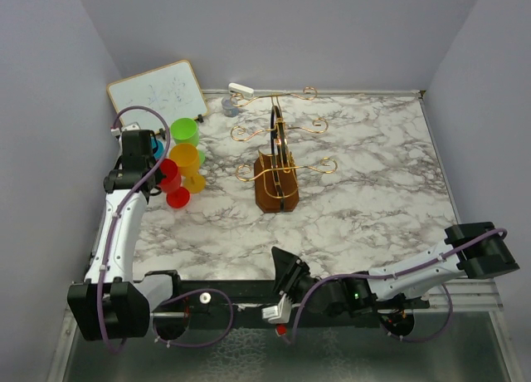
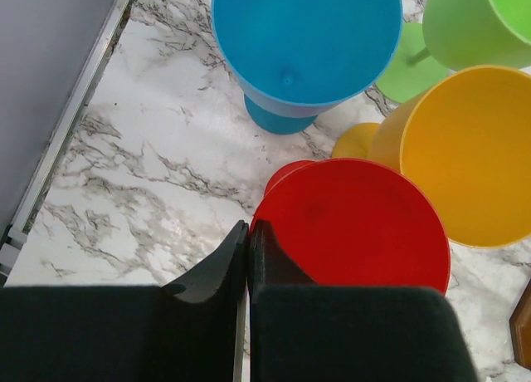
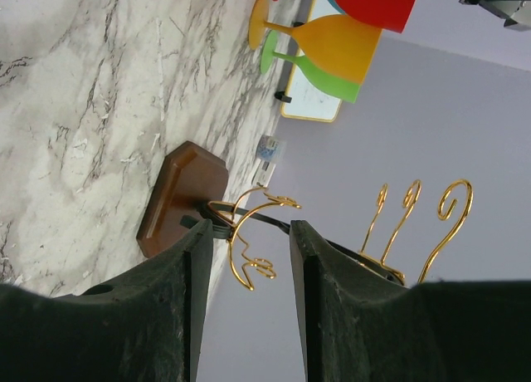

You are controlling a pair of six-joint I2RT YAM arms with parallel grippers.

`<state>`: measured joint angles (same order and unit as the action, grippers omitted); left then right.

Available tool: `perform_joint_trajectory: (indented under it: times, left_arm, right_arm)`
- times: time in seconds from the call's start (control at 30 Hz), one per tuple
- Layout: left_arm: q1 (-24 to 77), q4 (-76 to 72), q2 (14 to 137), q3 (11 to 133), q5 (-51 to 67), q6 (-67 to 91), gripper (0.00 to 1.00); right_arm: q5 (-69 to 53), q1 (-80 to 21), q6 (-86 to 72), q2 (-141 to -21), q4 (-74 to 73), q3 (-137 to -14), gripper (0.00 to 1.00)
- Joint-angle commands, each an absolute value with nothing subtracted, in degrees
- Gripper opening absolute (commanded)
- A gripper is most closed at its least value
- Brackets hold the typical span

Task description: Take the wine glass off the wine glass rack

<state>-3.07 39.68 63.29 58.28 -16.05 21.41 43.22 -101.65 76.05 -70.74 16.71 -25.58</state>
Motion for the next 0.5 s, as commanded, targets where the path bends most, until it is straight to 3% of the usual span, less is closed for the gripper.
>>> perform_joint_trajectory:
  times: [0.0, 0.23, 0.47]
  left_arm:
    - [-3.6, 36.4, 65.3, 59.1, -15.5, 21.9, 0.04]
    - [-3.8, 36.9, 67.3, 60.2, -16.0, 22.1, 0.09]
    - [-3.8, 38.2, 66.1, 60.8, -17.2, 22.2, 0.38]
  right_arm:
    - [44.9, -102.0, 74.1, -69.3, 16.1, -27.6, 0.41]
    - [45.3, -102.0, 73.6, -68.5, 15.2, -27.8, 0.42]
    - [45.4, -102.0, 73.5, -68.5, 15.0, -27.9, 0.42]
